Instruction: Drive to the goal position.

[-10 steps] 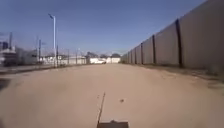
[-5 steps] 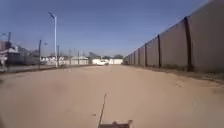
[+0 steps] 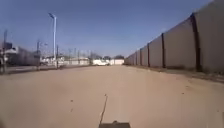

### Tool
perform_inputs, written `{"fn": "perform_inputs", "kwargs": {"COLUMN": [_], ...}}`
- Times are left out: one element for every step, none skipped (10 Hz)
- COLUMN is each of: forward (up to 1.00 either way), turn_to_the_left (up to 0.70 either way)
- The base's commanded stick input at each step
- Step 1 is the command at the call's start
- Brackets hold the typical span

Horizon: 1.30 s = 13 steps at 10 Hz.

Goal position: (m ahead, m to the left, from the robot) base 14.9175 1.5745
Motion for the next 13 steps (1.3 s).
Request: {"fn": "perform_inputs", "kwargs": {"forward": [1.0, 1.0, 1.0, 1.0, 1.0, 1.0, 1.0, 1.0, 1.0, 1.0, 1.0, 1.0, 1.0], "turn_to_the_left": [0.0, 0.0, 0.0, 0.0, 0.0, 0.0, 0.0, 0.0, 0.0, 0.0, 0.0, 0.0, 0.0]}}
